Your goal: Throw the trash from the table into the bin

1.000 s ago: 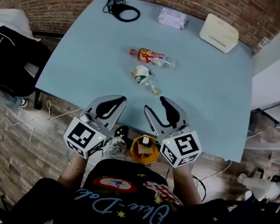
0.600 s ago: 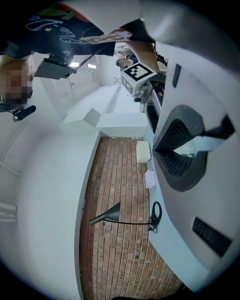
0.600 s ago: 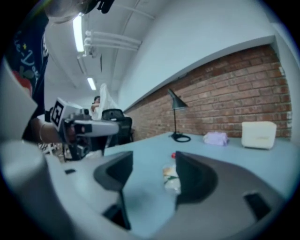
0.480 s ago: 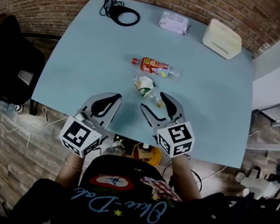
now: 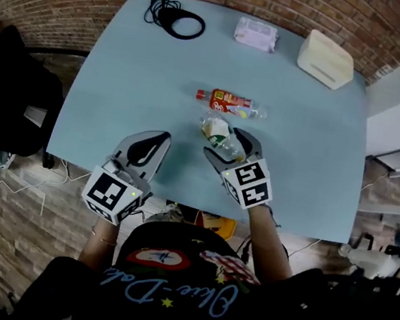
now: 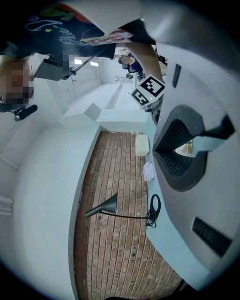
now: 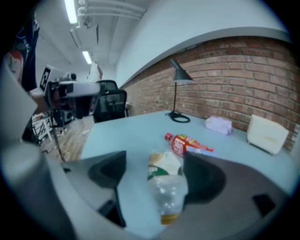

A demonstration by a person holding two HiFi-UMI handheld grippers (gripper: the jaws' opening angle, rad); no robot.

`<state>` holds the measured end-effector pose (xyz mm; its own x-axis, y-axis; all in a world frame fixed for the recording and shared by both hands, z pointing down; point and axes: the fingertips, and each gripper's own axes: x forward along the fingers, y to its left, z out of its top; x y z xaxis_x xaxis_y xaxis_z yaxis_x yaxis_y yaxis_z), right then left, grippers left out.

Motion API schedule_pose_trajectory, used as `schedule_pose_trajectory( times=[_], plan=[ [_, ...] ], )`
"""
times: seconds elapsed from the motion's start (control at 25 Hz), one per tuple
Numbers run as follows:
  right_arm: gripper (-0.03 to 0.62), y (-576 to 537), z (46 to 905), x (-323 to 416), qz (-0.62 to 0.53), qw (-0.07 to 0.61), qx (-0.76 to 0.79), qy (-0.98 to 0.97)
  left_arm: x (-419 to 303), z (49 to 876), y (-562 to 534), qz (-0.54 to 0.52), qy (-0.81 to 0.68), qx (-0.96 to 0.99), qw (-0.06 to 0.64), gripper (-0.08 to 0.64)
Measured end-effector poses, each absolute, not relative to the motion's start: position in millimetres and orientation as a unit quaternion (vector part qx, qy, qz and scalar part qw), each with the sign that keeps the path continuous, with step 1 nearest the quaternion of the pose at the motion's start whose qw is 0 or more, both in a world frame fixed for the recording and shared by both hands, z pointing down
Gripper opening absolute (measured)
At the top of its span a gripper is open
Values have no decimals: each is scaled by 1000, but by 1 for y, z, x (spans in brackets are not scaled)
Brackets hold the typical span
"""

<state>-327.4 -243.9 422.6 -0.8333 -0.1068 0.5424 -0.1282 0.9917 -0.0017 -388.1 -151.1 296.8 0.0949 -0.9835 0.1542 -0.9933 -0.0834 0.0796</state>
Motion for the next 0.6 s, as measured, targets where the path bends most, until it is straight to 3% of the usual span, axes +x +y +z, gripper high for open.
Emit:
schedule_pose_trajectory(
  times=[0.16, 0.6],
  plan=[
    [453, -249, 439, -338, 25, 304, 59, -950, -402, 303, -149, 34, -673, 735, 82, 8],
    [456, -265, 479, -341, 34, 367, 72, -927, -418, 308, -144, 30, -671, 735, 87, 8]
  ],
)
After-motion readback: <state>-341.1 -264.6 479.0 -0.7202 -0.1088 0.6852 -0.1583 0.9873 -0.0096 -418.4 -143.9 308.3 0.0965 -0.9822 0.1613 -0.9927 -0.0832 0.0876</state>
